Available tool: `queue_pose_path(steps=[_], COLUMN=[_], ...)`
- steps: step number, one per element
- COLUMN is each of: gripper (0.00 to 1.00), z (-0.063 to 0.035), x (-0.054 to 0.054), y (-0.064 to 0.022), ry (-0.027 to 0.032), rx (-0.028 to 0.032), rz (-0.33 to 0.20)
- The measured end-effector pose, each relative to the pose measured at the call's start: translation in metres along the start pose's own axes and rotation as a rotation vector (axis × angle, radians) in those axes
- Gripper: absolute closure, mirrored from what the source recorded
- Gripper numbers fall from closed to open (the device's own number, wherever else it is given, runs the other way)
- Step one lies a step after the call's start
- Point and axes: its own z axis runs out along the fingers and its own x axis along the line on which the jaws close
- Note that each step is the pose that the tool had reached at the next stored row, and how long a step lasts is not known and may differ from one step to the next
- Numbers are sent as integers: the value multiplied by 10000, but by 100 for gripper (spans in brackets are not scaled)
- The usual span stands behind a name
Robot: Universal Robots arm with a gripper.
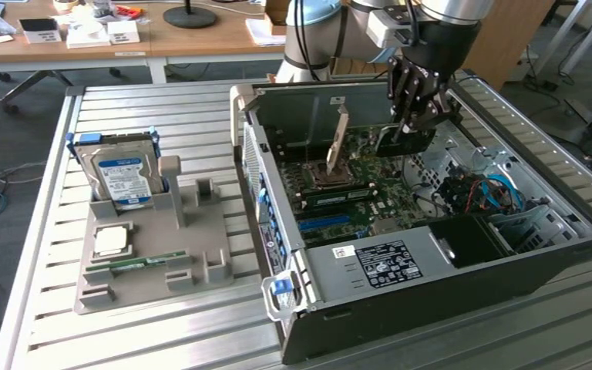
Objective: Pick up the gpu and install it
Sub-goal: 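Insert the gpu into the slot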
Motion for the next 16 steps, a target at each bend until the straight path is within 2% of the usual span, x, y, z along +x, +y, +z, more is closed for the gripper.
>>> queue_pose_path(steps=[7,16], gripper=[73,73], z=[14,89], x=[0,11], y=[0,36], ry=[1,0], rx=[-1,6], rz=[0,0])
